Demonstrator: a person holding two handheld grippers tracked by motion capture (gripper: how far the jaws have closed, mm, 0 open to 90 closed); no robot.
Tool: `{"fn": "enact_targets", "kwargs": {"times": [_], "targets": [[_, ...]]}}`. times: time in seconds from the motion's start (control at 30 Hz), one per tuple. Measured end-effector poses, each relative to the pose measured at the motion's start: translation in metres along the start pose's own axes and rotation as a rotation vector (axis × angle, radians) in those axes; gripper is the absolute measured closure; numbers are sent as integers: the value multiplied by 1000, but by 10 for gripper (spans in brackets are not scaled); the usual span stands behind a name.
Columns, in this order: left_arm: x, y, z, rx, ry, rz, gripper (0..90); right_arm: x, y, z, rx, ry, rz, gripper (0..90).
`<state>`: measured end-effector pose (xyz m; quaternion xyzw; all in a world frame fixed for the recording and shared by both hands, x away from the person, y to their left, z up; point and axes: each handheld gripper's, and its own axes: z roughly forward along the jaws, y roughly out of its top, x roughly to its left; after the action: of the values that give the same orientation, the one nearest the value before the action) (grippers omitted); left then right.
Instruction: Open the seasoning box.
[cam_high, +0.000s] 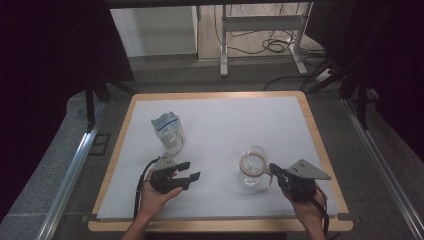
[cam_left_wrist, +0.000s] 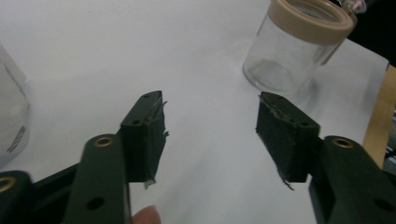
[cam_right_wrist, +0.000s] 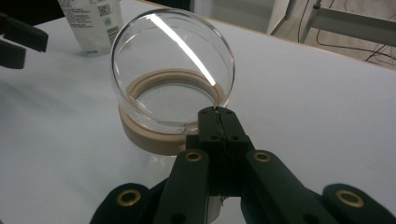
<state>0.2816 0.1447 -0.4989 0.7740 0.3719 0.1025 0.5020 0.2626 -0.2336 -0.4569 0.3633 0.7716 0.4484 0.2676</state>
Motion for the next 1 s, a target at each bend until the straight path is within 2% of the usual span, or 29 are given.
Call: {"fn": "enact_targets", "kwargs": {"times": [0.03, 0.07, 0.17, 0.2, 0.23, 0.27, 0.37, 0.43, 0.73, 1.0], "targets": [[-4, 6, 8, -6, -27, -2, 525, 0, 0, 0, 1, -1, -2, 900], [-4, 6, 8, -6, -27, -2, 560, 0, 0, 0, 1, -1, -2, 900], [-13, 17, 22, -13, -66, 8, 638, 0, 0, 0, 0, 1, -1, 900], [-16, 21, 26, -13, -76, 12, 677, 0, 0, 0, 1, 0, 0, 900], [-24, 29, 35, -18, -96, 22, 754, -1, 0, 0, 1, 3, 0, 900], [-24, 29, 35, -18, -96, 22, 789, -1, 0, 0, 1, 3, 0, 900], [-36, 40, 47, -13, -130, 42, 865, -1, 0, 0, -1, 5, 0, 900], [-46, 49, 58, 9, -147, 66, 895, -1, -1, 0, -1, 5, 0, 900], [-62, 69, 79, 26, -196, 76, 900, -2, -1, 1, -1, 3, 5, 900], [-65, 71, 82, 22, -205, 70, 900, -3, -2, 1, -1, 3, 9, 900]]}}
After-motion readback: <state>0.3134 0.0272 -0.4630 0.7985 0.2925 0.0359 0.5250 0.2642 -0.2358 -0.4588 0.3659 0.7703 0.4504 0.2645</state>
